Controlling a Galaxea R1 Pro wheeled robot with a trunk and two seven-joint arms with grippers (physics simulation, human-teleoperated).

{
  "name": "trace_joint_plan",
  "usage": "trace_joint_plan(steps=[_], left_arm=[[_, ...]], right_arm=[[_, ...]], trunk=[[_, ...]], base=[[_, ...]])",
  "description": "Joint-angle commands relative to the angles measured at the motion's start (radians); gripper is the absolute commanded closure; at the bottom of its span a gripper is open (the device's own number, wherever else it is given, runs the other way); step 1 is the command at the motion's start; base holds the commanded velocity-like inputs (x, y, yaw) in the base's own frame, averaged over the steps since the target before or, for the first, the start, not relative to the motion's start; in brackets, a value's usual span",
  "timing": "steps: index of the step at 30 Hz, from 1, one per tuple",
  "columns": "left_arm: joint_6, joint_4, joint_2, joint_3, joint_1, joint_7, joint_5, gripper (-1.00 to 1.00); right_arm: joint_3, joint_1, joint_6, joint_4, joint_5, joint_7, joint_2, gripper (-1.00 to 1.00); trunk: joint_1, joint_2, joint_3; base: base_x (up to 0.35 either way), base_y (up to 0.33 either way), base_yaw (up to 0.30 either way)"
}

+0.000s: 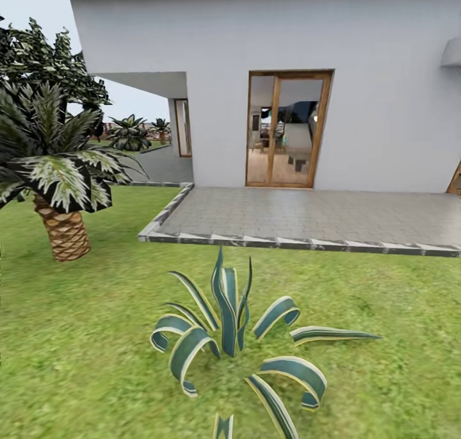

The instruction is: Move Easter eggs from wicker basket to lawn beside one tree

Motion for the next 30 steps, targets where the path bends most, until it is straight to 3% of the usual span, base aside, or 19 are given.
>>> trace_joint_plan(steps=[1, 11, 21, 30], left_arm=[[0.001, 0.0, 0.0, 0.0, 0.0, -0.004, -0.001, -1.0], [0.001, 0.0, 0.0, 0.0, 0.0, -0.004, -0.001, -1.0], [0.0, 0.0, 0.0, 0.0, 0.0, -0.003, -0.001, -1.0], [0.0, 0.0, 0.0, 0.001, 0.0, -0.003, -0.001, -1.0]], right_arm=[[0.0, -0.001, 0.001, 0.002, 0.008, 0.001, 0.0, -1.0], [0.0, -0.002, 0.002, 0.002, 0.007, 0.0, 0.001, -1.0], [0.001, -0.001, 0.004, 0.002, 0.007, -0.005, 0.001, -1.0], [0.0, -0.002, 0.003, 0.002, 0.007, -0.006, 0.001, -1.0]], trunk=[[0.0, 0.0, -0.001], [0.0, 0.0, -0.001], [0.0, 0.0, -0.001], [0.0, 0.0, -0.001]], base=[[0.0, 0.308, -0.008], [0.0, 0.332, 0.016], [0.0, 0.302, 0.235], [0.0, 0.164, 0.256]])
